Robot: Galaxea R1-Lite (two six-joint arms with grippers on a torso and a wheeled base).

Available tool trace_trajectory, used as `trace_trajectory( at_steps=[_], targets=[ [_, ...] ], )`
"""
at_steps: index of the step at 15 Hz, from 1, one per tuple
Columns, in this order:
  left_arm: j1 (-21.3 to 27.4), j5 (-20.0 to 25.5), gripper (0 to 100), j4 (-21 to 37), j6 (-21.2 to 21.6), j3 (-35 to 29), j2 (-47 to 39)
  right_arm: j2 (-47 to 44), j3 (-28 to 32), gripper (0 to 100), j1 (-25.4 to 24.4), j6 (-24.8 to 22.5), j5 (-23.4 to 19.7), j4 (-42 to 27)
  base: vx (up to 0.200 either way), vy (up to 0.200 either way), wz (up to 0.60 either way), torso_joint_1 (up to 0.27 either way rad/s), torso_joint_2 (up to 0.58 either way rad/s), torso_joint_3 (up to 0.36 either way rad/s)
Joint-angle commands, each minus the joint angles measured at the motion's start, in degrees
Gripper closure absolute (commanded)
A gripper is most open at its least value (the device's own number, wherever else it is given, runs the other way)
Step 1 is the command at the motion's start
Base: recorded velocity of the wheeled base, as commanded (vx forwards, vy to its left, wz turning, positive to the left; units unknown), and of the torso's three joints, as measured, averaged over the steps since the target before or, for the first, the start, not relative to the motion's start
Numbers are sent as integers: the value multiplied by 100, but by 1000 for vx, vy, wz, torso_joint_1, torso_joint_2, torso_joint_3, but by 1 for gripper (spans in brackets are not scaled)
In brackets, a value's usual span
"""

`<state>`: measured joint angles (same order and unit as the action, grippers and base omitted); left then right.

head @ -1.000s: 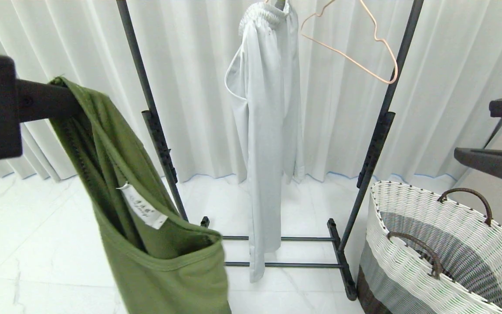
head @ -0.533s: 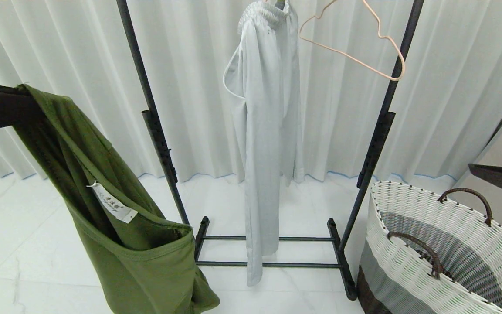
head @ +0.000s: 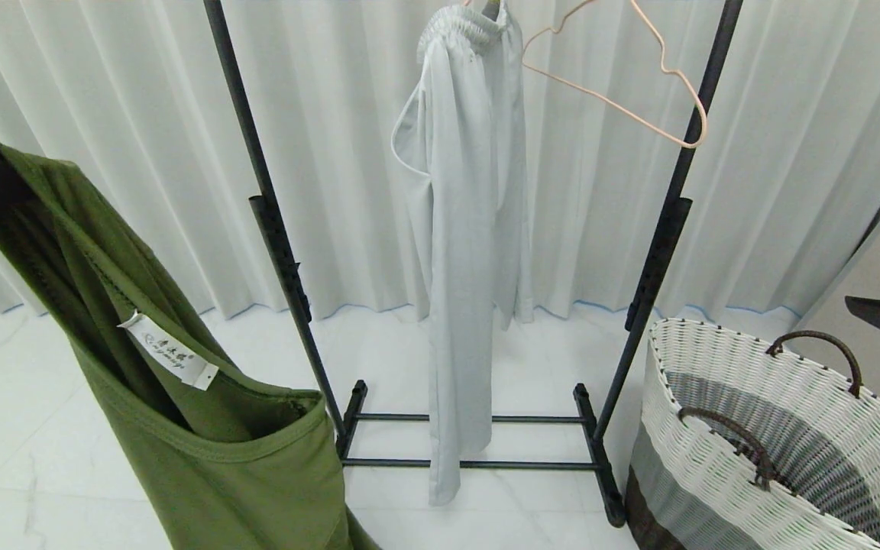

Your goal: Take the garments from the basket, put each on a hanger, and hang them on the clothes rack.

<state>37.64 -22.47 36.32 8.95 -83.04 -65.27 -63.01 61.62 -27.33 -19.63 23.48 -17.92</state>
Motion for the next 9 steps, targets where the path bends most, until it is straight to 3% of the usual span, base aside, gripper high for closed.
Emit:
trace_trajectory(
  at_steps=[1, 3, 6, 9],
  targets=[
    [-3, -3, 100, -2, 2, 7, 32, -9, -1, 0, 0, 20, -1, -1, 0, 0, 0, 41, -295, -256],
    [-3, -3, 100, -2, 2, 25, 32, -9, -1, 0, 0, 55, -1, -1, 0, 0, 0, 56, -212, -307],
    [-3, -3, 100, -2, 2, 60, 32, -9, -1, 0, 9, 117, -1, -1, 0, 0, 0, 105, -510, -333],
    [-73, -21, 100, -2, 265, 157, 137, -18, 78, 0, 0, 275, -36, 17, 0, 0, 0, 126, -476, -321]
  ],
)
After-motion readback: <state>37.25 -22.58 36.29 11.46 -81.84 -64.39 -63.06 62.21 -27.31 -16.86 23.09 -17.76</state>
